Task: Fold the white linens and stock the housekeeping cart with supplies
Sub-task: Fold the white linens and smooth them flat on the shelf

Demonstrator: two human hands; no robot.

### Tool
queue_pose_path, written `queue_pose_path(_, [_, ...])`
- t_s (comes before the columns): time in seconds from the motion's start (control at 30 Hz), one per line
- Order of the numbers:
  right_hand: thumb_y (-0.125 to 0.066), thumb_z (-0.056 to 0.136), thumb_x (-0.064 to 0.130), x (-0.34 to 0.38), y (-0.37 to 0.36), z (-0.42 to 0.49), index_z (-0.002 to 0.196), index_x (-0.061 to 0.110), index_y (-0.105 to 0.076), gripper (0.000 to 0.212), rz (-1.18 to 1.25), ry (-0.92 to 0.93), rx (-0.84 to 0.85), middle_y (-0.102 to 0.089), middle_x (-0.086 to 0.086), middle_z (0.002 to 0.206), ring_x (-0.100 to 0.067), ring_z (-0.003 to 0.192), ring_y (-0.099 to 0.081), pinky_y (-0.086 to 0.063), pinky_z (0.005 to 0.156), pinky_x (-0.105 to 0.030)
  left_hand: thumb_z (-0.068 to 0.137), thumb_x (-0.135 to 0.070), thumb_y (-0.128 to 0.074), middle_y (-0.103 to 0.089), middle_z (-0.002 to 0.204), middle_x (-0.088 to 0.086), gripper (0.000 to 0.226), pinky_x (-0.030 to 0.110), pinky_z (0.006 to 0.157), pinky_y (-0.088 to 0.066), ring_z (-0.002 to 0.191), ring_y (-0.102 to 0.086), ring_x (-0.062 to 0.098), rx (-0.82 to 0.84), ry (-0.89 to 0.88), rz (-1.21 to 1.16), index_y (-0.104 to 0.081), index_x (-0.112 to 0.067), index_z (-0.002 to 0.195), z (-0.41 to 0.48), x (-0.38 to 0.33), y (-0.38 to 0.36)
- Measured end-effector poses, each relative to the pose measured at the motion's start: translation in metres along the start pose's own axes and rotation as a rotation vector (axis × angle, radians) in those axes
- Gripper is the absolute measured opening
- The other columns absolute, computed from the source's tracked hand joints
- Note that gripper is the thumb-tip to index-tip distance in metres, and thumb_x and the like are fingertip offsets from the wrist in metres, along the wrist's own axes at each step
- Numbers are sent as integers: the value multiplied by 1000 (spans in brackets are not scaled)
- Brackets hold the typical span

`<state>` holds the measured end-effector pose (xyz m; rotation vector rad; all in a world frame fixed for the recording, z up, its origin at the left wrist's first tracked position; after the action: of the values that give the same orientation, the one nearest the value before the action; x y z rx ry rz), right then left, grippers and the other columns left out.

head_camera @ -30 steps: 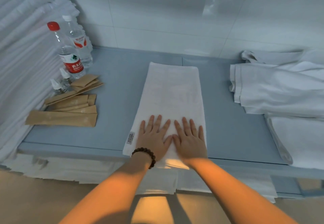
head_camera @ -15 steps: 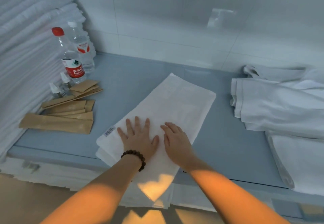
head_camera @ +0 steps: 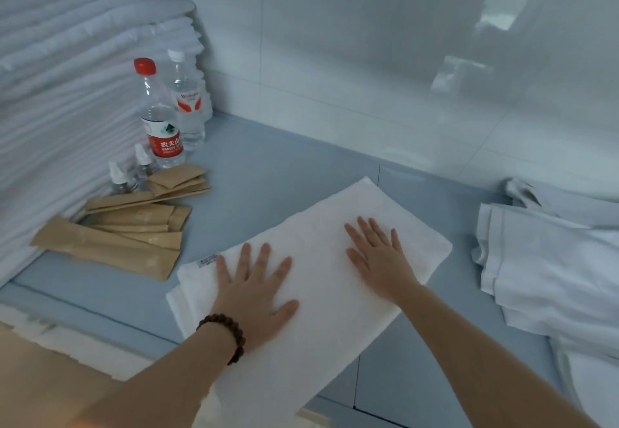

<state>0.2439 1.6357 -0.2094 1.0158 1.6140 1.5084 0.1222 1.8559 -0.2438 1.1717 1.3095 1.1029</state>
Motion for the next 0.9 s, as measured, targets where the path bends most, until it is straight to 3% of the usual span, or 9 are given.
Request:
queue_pose_path(0.1, [-16,99,53,36,-6,17,150,40,-1,55,-9,265,45,8,11,159,-10,146,13,8,118,-46,73,-83,6,23,158,-4,73,61,107,20,142,29,27,17,-89,15,30,-53,136,1,16,0])
queue_pose_path(0.17, [-13,97,58,34,-15,26,149,43,3,56,-62,334,88,12,14,158,-7,145,14,9,118,-44,71,-84,10,24,157,-5,70,58,108,22,140,32,25,16,-117,16,34,-57,131,-1,22,-2])
queue_pose_path(0.27, [-9,97,58,-19,-12,48,149,43,6,56,-61,71,81,12,13,159,-7,146,13,7,118,-44,71,-84,9,22,157,-7,70,57,107,24,140,31,25,-6,-110,-2,31,-59,132,-2,25,-2])
queue_pose_path(0.33, [-9,99,54,-53,-1,62,150,38,6,56,-51,-218,131,12,8,160,-12,147,11,4,117,-51,71,-84,10,23,156,-8,69,57,107,23,141,29,26,-20,-109,-5,31,-58,132,-1,24,-1])
queue_pose_path(0.37, [-10,99,53,-54,3,67,151,37,6,56,-52,-267,150,13,6,160,-15,147,11,3,116,-54,71,-84,10,24,156,-8,69,57,107,23,142,28,26,-24,-108,-5,32,-58,132,-2,24,-1])
queue_pose_path(0.53, [-9,96,58,10,-9,56,149,44,3,56,-37,155,97,11,11,160,-10,146,12,7,117,-46,72,-83,11,21,157,-6,69,59,108,21,144,23,28,-43,-97,-2,31,-58,132,-4,24,-1])
queue_pose_path(0.67, [-10,99,53,-52,-5,43,150,39,4,55,-21,-208,106,10,7,160,-12,147,9,4,118,-48,74,-83,8,20,158,-6,69,60,109,17,144,22,28,-38,-84,5,30,-57,133,-5,25,-1])
queue_pose_path(0.73, [-13,100,51,-64,3,37,151,36,3,55,15,-274,118,10,5,160,-15,147,10,4,118,-50,76,-82,3,19,158,-5,70,60,110,16,144,23,27,-38,-82,4,24,-56,137,-6,25,-1])
queue_pose_path(0.9, [3,87,67,-22,-10,-9,143,50,13,60,37,75,107,17,16,156,-8,144,17,11,118,-45,77,-80,2,15,160,-4,74,62,110,14,145,19,29,-31,-77,10,14,-51,144,-6,19,0])
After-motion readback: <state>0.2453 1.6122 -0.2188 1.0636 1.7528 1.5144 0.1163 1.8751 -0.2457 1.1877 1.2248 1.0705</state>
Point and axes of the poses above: each hand's wrist, its own z-axis towards the middle knuckle, its own y-axis out of the back of the hand, x = y × z, the point moved 5 cm from there along z, towards the middle knuckle
